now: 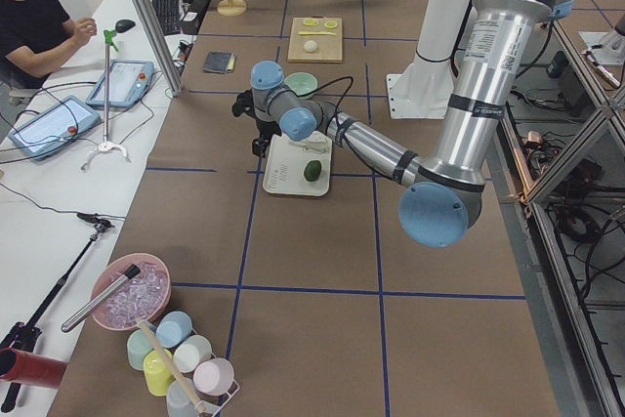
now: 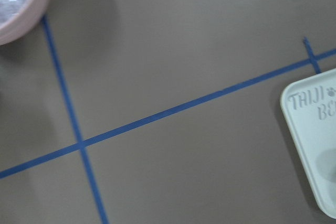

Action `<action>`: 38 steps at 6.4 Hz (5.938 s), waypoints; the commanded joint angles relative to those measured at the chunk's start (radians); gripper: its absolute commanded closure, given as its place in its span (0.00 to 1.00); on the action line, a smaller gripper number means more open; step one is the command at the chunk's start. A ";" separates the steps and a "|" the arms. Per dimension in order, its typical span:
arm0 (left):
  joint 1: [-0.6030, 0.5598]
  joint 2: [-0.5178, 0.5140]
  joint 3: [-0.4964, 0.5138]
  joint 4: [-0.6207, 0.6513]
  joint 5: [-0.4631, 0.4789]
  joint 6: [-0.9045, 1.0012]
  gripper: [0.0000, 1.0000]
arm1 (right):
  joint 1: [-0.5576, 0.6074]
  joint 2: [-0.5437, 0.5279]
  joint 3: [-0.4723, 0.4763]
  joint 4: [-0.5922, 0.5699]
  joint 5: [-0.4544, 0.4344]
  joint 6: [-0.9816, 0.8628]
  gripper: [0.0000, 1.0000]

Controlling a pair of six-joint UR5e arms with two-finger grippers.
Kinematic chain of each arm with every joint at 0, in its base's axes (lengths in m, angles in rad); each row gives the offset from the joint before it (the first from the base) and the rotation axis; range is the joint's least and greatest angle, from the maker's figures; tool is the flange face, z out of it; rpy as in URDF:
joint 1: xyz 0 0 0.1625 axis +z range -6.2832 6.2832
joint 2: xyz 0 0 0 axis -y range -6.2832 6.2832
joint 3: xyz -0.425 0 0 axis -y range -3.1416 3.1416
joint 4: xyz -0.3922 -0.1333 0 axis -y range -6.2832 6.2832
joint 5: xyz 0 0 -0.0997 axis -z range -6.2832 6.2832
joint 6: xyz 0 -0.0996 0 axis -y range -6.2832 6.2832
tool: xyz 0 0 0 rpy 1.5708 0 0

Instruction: Put spoon and bun in bowl

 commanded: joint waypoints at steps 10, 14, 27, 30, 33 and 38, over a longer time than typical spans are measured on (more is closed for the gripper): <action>0.262 -0.131 0.164 0.002 0.152 -0.185 1.00 | -0.009 -0.002 -0.004 0.031 0.012 0.008 0.00; 0.262 -0.198 0.102 0.012 0.151 -0.188 1.00 | -0.009 0.001 0.004 0.032 0.016 0.009 0.00; 0.296 -0.252 0.052 -0.100 0.375 -0.212 0.13 | -0.422 0.171 0.010 0.343 -0.144 0.831 0.00; 0.224 -0.122 -0.049 -0.100 0.288 -0.170 0.12 | -0.683 0.376 0.010 0.155 -0.440 1.049 0.00; 0.225 -0.120 -0.060 -0.100 0.289 -0.172 0.12 | -0.764 0.376 0.001 0.087 -0.553 1.049 0.10; 0.227 -0.120 -0.060 -0.100 0.290 -0.175 0.12 | -0.752 0.377 0.019 0.086 -0.551 1.045 1.00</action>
